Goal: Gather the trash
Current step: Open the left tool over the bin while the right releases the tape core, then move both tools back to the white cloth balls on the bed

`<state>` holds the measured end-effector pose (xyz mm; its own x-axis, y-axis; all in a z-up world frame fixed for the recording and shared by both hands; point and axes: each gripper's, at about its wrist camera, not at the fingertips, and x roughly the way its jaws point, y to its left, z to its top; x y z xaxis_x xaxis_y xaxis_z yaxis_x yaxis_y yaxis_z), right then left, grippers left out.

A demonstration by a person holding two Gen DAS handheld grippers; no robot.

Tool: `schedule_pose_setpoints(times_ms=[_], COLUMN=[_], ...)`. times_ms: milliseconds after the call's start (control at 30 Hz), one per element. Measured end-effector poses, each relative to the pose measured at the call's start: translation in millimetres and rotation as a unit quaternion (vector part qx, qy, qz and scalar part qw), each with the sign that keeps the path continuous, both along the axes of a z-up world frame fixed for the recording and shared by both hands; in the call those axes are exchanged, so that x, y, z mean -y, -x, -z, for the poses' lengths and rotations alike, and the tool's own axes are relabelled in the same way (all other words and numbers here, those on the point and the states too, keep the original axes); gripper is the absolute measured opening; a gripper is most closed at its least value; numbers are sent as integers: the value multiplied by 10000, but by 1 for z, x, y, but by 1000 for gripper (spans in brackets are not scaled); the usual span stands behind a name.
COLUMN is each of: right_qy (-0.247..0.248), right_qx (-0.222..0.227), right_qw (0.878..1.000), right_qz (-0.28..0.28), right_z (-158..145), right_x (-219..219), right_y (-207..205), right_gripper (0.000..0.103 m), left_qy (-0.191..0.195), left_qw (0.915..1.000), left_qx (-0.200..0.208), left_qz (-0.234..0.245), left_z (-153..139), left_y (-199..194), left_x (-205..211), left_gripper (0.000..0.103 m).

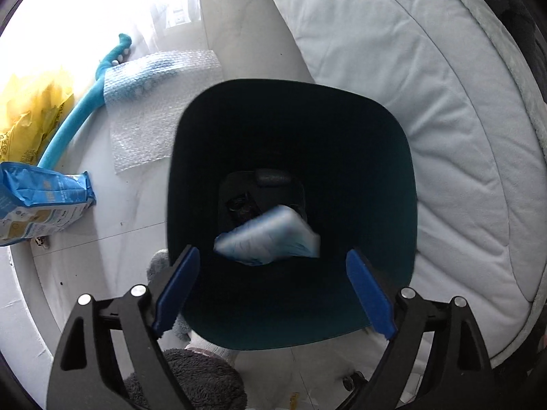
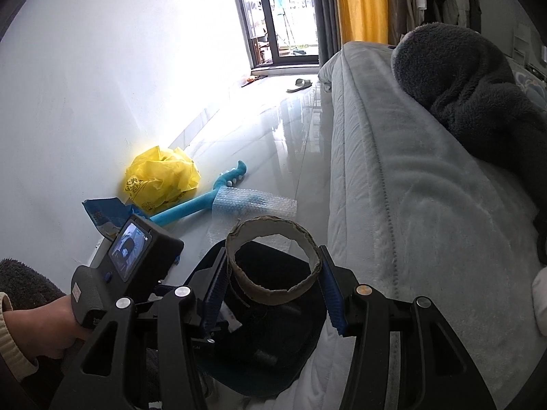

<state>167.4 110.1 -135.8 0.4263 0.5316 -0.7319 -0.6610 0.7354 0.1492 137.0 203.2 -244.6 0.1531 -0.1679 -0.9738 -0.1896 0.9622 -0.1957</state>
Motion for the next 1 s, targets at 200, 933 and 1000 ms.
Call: schedule_pose_setpoints(times_ms=[200, 933, 1000], right_qy=[93, 869, 956], right_qx=[-224, -1118, -1164], right_qw=[9997, 9893, 9879], right_qz=[-38, -337, -381], right_z=[11, 84, 90], right_x=[-16, -71, -74], right_y=[-7, -16, -15], right_gripper=[51, 51, 51], left_qy=[-144, -285, -290], left_qw=[9991, 9712, 9677], left_qx=[363, 2227, 2386], left_qz=[-143, -801, -761], left_z=[-21, -108, -117], left_y=[6, 26, 26], left_x=[-21, -74, -73], left_gripper=[89, 75, 72])
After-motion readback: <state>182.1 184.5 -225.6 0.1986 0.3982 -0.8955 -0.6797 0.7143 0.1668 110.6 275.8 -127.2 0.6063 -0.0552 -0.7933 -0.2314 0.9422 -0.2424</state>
